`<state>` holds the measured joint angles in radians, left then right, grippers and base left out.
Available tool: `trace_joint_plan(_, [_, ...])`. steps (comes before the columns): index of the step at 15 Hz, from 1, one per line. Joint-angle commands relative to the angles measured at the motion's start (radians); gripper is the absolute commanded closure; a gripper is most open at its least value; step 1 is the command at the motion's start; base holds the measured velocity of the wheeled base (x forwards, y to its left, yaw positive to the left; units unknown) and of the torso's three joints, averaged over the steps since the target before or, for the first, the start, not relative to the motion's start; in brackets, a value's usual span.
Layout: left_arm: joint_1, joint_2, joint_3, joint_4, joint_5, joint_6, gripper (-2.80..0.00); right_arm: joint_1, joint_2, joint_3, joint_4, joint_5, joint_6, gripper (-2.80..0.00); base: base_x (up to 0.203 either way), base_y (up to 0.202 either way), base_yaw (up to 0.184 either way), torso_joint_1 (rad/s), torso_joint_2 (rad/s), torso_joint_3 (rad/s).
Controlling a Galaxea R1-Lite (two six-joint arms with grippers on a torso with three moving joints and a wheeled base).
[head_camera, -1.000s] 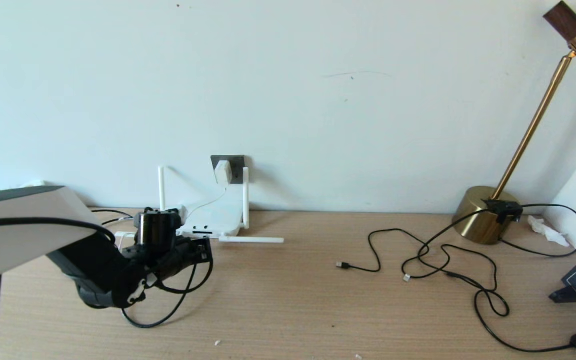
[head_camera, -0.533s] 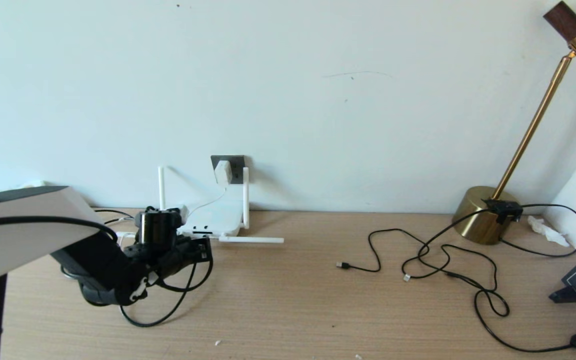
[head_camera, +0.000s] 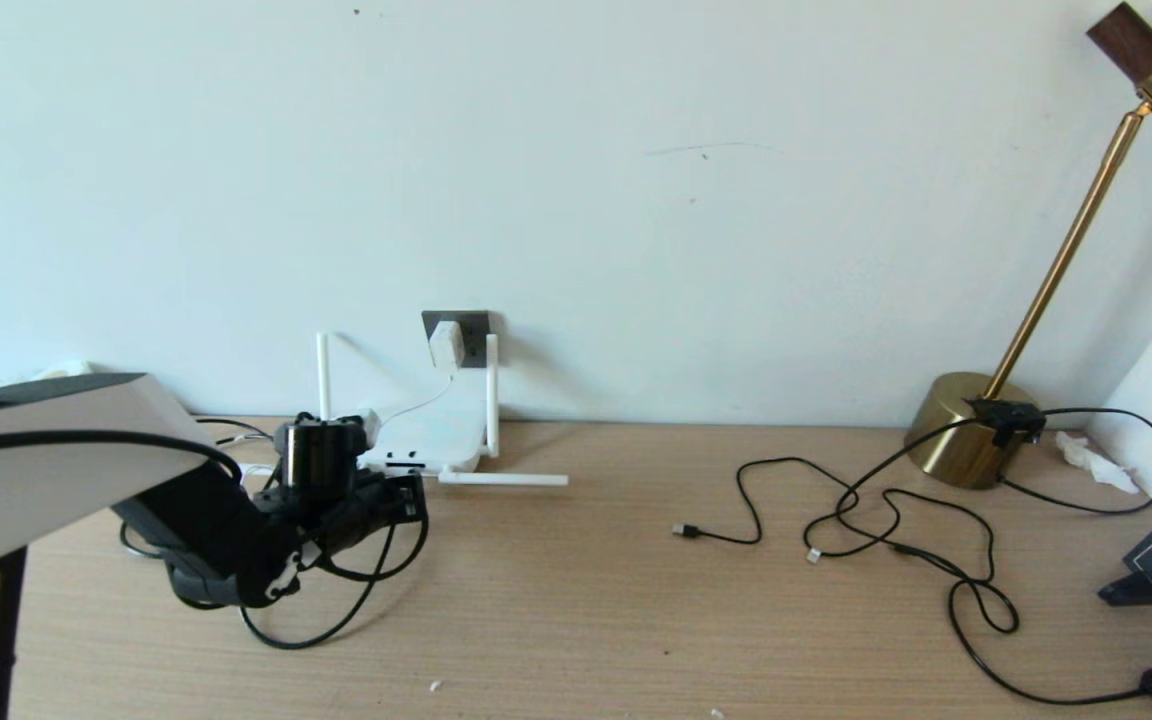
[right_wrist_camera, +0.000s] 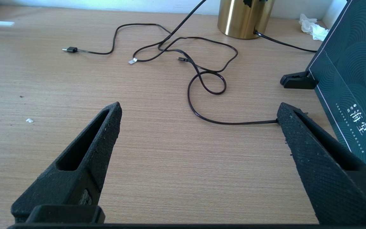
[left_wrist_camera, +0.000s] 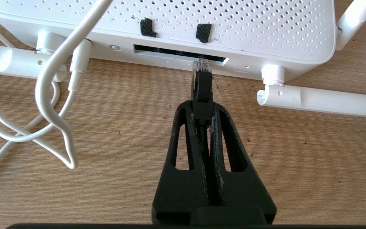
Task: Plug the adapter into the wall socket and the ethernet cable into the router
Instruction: Align cable and router interface, then plug cable into router interface
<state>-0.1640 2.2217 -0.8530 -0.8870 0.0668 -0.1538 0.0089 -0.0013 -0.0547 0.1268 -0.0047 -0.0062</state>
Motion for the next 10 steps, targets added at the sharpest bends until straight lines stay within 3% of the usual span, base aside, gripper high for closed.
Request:
trace_joint_plan(1, [0.001,0.003,-0.003,-0.006,-0.004,-0.001,0.0,0.0,0.001,-0.001,0.001,0.0,-0.001,-2.8,0.0,0.0,0.0,0.0,0.0,0.0])
trace_joint_plan(10, [0.001,0.0,-0.006,-0.006,-0.004,-0.001,0.0,0.0,0.001,-0.001,0.001,0.0,0.0,-2.8,0.0,0.0,0.0,0.0,0.0,0.0])
